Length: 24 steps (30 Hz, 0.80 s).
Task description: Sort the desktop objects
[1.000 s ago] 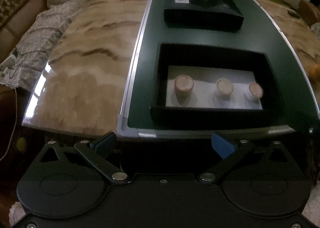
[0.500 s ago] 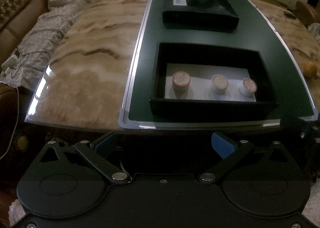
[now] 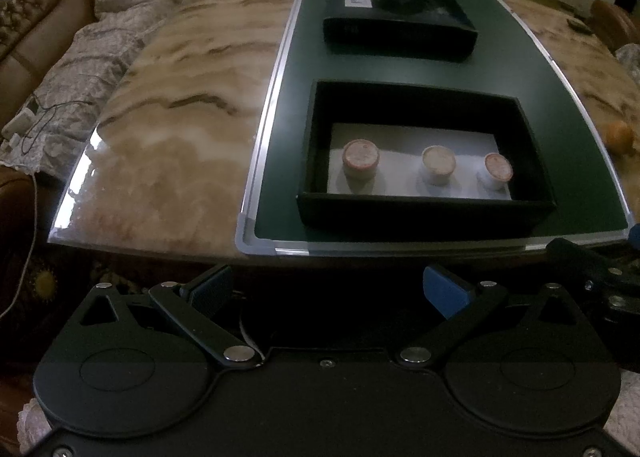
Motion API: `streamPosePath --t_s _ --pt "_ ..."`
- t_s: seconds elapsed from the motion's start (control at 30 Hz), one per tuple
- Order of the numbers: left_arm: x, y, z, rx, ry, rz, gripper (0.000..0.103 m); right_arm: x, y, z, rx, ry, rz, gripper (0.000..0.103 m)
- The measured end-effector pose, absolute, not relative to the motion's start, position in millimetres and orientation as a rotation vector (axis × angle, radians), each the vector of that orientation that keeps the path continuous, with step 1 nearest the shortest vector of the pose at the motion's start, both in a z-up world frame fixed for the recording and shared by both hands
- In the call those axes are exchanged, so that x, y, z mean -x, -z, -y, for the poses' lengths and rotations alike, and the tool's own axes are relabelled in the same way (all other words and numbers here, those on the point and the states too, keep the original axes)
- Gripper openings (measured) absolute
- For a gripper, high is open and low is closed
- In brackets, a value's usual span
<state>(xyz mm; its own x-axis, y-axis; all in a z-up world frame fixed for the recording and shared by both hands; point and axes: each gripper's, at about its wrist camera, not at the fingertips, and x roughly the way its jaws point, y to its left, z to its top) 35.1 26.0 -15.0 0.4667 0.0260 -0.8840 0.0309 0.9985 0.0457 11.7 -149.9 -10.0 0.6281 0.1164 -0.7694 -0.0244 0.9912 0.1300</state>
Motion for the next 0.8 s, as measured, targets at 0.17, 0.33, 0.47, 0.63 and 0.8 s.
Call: streamPosePath --t_s 0.17,0.33,0.47,0.63,0.8 --pt "-34.5 15.1 -24.7 -0.06 0.005 -1.086 0.103 -12.2 11.0 150.8 -0.112 -0.078 -0.894 0.103" --pt "-34.2 14.9 -23.4 -0.062 0.005 -1.085 0.103 -13.0 12.4 152.0 -0.115 -0.078 -0.898 0.103" --pt "-35.0 16.0 -22.3 -0.062 0.002 -1.088 0.103 -13.5 13.7 152.4 -0.12 -0.079 -0.903 0.103" --pt "-36.0 16.0 -20.9 -0.065 0.001 -1.088 0.103 -15.4 15.5 154.7 -0.127 -0.08 -0.91 0.103" --pt "-36.4 17.1 -20.2 -0.066 0.001 -1.091 0.103 -16.8 17.0 154.8 -0.127 -0.082 -0.913 0.103"
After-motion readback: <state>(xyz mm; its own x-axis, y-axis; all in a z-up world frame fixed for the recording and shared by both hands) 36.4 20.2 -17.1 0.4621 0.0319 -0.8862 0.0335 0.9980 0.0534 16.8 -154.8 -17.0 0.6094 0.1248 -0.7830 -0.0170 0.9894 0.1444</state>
